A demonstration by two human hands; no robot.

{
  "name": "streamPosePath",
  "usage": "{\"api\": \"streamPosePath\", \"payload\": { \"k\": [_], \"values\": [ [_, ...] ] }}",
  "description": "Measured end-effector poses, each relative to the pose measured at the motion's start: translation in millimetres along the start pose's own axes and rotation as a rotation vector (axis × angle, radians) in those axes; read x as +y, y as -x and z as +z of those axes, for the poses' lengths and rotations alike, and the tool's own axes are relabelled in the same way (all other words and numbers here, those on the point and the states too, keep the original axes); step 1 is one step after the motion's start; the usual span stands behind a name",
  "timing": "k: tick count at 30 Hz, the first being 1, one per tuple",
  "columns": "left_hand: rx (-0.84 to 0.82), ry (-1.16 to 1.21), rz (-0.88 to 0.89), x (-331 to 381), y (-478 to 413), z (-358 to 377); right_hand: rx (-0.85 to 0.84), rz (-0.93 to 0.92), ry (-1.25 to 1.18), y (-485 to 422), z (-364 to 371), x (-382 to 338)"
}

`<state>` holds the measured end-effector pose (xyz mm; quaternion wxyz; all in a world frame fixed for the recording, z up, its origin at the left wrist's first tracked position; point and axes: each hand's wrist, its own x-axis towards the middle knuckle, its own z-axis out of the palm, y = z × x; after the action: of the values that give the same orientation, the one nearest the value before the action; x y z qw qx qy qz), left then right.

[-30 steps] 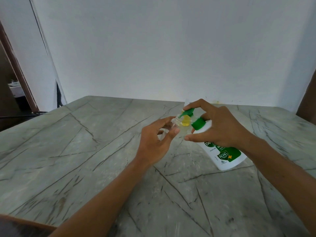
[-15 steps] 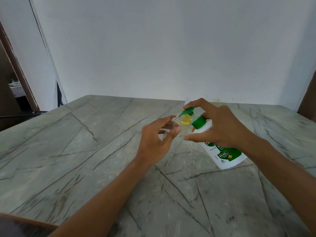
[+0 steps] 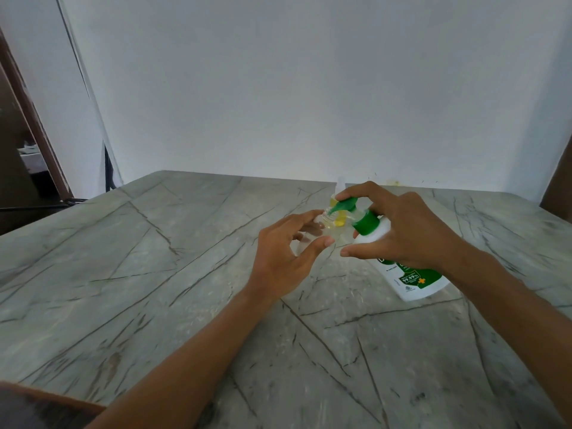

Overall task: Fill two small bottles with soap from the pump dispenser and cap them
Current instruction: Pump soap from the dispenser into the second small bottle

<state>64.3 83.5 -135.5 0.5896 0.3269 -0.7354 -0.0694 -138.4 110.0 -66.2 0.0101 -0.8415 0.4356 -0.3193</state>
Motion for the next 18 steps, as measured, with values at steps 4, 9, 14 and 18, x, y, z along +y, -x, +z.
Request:
{"api": "streamPosePath", "payload": {
  "k": [4,9,14,18],
  "values": [
    [-0.007,-0.040,0.039,-1.4,0.2,0.0,0.023,-0.013,-0.076,2.3,-0.7,0.5],
    [-0.031,-0.083,0.080,-2.0,3.0,2.0,0.026,0.002,-0.072,4.5,-1.2,-0.1],
    [0.014,-0.064,0.053,-0.7,2.2,1.3,0.016,-0.016,0.038,3.2,1.5,-1.1],
    [0.024,-0.067,0.064,1.2,2.4,1.6,0.029,-0.035,0.027,4.4,0.8,-0.2]
  ]
}}
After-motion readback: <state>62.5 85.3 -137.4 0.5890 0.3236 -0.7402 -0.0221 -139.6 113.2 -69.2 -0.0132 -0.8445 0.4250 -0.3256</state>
